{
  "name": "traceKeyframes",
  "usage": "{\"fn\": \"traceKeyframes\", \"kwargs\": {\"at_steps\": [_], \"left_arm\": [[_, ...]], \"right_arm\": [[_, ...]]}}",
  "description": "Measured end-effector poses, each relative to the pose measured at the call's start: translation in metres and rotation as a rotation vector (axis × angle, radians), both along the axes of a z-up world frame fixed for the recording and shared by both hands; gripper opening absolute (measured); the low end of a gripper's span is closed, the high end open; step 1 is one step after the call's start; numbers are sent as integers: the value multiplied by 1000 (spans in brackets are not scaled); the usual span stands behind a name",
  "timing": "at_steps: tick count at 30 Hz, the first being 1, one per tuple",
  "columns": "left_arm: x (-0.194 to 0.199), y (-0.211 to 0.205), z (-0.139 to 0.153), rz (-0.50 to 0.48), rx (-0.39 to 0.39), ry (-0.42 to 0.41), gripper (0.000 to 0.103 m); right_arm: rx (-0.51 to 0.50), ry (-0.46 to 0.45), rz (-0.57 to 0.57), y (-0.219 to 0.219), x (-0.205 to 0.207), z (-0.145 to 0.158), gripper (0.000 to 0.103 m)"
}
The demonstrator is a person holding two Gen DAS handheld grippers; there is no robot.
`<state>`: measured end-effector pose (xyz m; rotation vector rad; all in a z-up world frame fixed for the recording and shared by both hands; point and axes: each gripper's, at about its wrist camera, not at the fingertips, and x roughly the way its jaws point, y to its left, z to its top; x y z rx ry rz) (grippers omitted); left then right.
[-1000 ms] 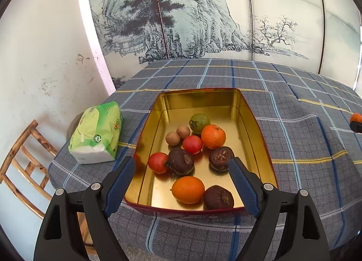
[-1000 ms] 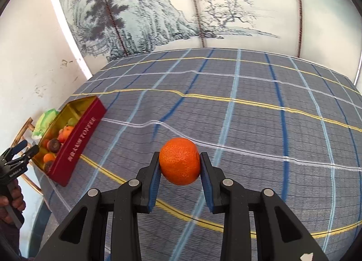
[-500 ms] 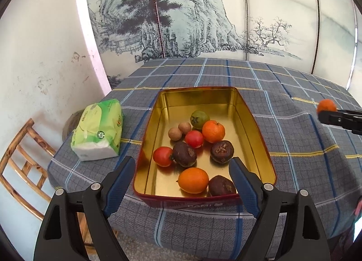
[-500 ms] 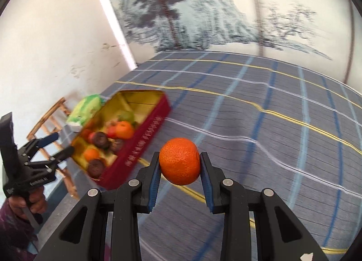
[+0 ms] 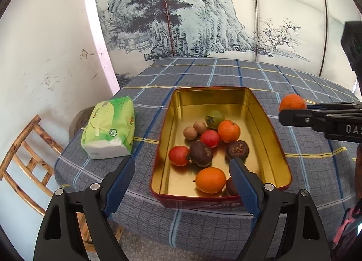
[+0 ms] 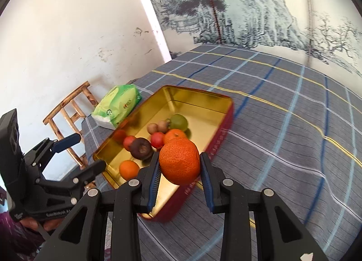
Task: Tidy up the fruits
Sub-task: 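Lower the tangerine into the tin and open the right gripper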
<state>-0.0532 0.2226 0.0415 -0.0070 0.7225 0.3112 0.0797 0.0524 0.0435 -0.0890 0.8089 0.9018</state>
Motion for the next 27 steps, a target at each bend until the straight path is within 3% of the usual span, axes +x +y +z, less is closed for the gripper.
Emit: {"fn": "traceKeyframes", "kwargs": {"at_steps": [20,27], "left_arm": [[-2,24,-7,30,9,2,87],[-3,34,-10,48,-7,3,88]], "right_arm": [[-22,38,26,65,23,-7,32],[-20,40,-14,56,32,-7,32]]}}
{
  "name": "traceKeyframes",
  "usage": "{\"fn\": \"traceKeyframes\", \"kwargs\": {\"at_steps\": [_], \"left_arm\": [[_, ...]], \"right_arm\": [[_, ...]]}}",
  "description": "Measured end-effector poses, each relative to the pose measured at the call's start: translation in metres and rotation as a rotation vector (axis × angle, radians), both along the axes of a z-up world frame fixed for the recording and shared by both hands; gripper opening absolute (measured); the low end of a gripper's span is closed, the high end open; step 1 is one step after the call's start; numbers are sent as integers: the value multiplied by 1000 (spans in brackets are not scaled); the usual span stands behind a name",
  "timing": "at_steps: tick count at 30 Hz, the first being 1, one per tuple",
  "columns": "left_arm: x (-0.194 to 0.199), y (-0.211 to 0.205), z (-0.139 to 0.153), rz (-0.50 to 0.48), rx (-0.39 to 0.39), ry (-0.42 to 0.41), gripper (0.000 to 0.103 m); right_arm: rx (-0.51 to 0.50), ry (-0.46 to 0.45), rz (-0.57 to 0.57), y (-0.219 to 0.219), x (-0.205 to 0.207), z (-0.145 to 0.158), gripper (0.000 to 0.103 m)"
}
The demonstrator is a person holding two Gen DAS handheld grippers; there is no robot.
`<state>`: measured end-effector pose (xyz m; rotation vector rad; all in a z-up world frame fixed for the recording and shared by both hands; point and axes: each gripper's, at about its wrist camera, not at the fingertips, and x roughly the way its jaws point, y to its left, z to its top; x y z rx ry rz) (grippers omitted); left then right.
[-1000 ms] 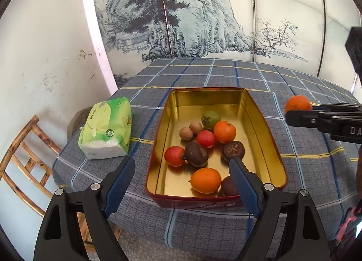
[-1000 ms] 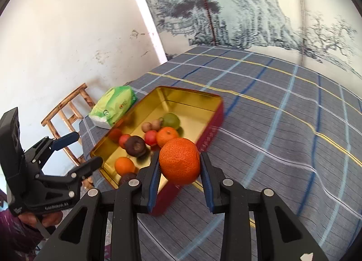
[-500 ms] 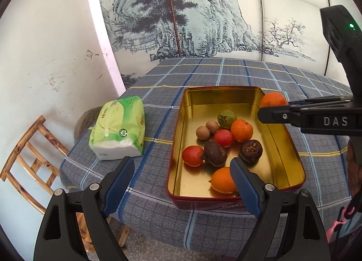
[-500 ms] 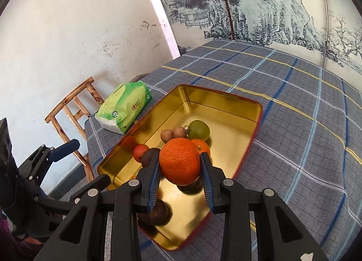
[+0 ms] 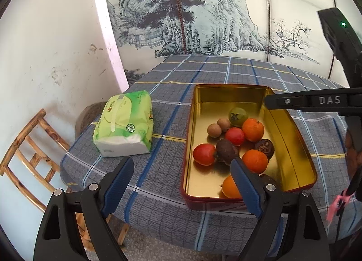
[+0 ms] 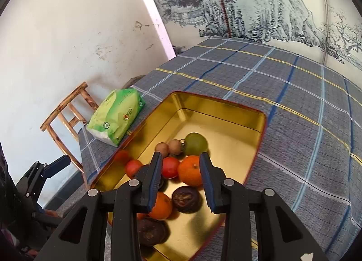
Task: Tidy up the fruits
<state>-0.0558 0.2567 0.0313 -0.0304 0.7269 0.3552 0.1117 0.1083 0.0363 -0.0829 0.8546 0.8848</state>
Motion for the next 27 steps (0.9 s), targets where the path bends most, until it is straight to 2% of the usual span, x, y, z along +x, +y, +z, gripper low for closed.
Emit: {"fn": "traceKeyframes", "kwargs": {"at_steps": [7,13,17,19,21,23,27], "left_arm": [[2,3,-2,9,-10,4,88],[1,3,1,14,-3,-10,88],[-2,2,5,14,2,-28,88],[-4,1,8,14,1,-44,88],[-7,-1,12,11,-2,-69,88],[-10,-4,16,12,5,-91,90],[-16,-13,27,6,32,-133,93]], "right_arm": [[4,6,6,-1,-4,0,34],[-31,-69,55,11,-31,1,35],[-16,-143,37,4,-54,5,50],[-1,-198,11,-3,-67,11,62],[10,-266,-25,-11,-79,16,77],[34,-314,-57,-19,-91,23,86],[49,-402,-114,-33,-109,31,94]]}}
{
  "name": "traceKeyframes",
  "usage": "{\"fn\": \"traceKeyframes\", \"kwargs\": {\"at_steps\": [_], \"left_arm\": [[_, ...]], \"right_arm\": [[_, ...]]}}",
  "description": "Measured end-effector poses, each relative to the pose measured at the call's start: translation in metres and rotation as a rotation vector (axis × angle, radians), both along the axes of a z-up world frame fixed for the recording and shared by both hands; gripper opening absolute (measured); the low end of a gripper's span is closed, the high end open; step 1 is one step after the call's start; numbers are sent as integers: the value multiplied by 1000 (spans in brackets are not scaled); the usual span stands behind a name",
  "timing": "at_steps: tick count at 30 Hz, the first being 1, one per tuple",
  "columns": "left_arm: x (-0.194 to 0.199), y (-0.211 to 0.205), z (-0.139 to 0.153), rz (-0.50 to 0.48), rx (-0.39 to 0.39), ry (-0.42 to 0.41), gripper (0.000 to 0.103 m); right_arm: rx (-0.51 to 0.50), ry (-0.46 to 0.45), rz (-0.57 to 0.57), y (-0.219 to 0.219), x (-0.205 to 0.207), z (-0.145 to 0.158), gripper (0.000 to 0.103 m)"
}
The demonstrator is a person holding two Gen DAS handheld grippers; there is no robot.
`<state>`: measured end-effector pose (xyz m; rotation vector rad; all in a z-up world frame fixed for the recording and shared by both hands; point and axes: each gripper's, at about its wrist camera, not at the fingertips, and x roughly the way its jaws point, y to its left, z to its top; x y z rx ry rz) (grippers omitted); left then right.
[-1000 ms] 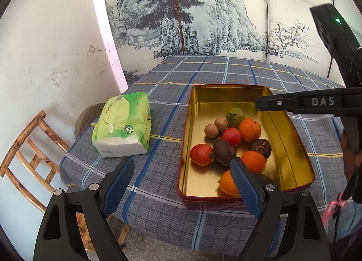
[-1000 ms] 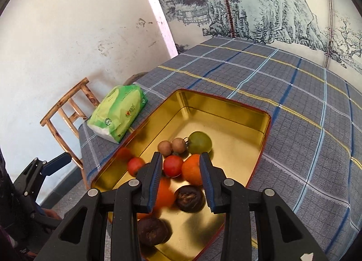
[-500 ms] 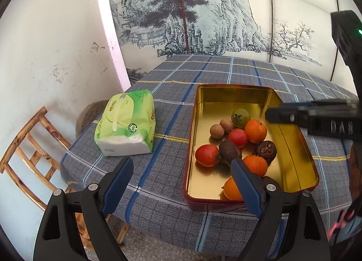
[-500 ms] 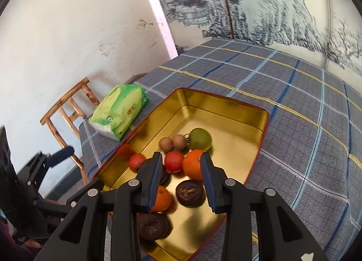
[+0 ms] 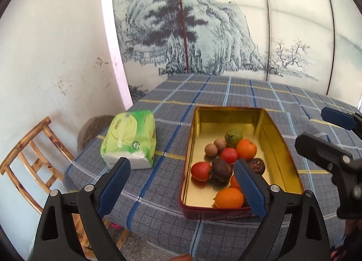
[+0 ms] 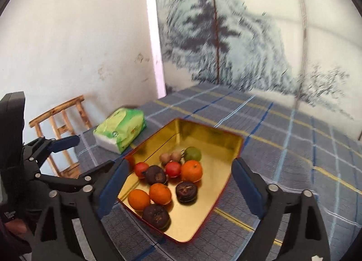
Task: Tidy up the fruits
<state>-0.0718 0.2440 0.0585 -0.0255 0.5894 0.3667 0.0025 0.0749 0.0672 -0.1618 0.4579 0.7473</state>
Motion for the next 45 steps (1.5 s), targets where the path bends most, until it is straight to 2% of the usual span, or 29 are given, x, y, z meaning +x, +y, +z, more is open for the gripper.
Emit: {"fn": "traceKeyframes", "kwargs": {"at_steps": [6,11,25,32,45], "left_arm": [[-11,-11,19,-3,19,-78,102],[-15,-17,35,-7,21,-109,103],[-23,-24,55,-28,26,-144,103],[-24,-24,57,-30,20,-142,103],[-24,-24,57,-32,18,-141,103]], "right_arm": [[43,-80,-59,-22,-14,13,98],[68,-107,-95,-35,-18,21,101],[95,-151,-130,-47,-27,31,102],[101,-189,-142,-48,-34,36,102],[99,-190,-136,-48,-35,37,102]]}}
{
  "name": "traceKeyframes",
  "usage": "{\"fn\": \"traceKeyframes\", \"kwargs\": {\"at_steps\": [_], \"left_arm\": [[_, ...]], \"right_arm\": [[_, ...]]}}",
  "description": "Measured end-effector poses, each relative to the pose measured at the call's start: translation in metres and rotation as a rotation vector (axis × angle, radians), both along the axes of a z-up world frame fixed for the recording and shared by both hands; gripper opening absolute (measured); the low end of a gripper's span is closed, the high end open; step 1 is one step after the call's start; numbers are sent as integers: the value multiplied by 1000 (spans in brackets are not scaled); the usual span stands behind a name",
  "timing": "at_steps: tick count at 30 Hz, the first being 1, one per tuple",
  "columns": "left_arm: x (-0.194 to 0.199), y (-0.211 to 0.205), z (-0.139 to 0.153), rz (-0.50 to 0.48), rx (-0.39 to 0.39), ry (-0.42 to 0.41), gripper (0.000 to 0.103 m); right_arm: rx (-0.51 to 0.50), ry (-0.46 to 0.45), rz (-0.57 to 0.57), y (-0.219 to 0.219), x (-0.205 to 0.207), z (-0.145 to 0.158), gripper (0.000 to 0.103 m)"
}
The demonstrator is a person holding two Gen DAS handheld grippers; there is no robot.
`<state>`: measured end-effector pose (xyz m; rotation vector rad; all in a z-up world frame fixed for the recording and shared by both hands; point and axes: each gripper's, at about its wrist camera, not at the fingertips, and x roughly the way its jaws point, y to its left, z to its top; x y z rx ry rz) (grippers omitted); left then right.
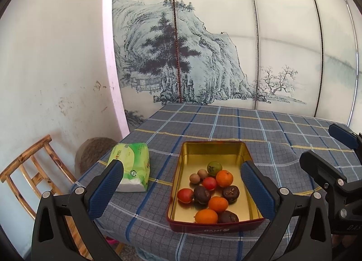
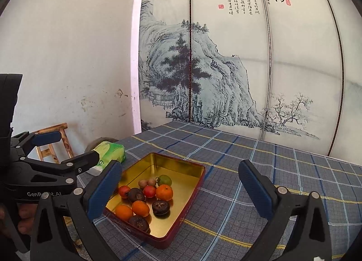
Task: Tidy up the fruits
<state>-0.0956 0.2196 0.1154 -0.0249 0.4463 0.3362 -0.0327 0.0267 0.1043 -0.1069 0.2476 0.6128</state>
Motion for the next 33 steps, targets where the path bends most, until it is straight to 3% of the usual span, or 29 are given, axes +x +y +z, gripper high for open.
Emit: {"fn": "traceKeyframes", "kwargs": {"at_steps": [33], "left_arm": [[-1,0,-1,8,-7,4,103]], "right_arm": [[-1,1,2,2,-1,0,102]]}}
